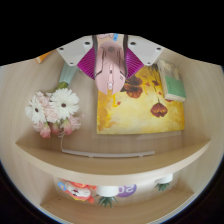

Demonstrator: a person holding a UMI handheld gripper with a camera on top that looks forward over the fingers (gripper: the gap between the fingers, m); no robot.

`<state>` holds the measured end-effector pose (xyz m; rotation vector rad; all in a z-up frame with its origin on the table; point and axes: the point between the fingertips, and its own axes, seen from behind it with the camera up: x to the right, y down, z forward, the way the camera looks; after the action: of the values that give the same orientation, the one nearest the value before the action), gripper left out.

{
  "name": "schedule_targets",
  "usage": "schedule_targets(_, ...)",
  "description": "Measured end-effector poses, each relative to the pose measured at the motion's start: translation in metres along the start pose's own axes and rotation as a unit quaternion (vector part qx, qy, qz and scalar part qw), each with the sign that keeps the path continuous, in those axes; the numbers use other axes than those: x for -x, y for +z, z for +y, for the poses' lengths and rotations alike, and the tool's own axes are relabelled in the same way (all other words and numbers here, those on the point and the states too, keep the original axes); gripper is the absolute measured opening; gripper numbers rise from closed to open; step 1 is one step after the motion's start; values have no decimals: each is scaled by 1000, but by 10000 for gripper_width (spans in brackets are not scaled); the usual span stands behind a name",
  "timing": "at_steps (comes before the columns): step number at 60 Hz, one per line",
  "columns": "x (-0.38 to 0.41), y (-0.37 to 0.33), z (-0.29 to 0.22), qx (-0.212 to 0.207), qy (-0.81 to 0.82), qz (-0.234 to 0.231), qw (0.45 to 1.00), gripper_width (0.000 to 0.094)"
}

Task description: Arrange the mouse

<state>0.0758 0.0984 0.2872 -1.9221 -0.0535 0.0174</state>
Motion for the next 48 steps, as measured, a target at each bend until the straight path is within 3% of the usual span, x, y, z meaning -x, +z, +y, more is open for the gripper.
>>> schedule_targets(8, -69, 37, 84, 71, 12, 26, 997, 346)
schedule_targets(14, -85, 62, 162, 137, 11, 18, 990, 346)
schedule_targets(23, -83, 85, 244, 193, 27, 4, 981, 348)
schedule_targets(31, -85, 89, 281, 227, 22, -2, 974, 356)
schedule_targets(33, -85, 93, 279, 212, 30, -1, 977, 354)
schedule_targets(48, -85, 95, 284, 232, 14, -10, 973, 559)
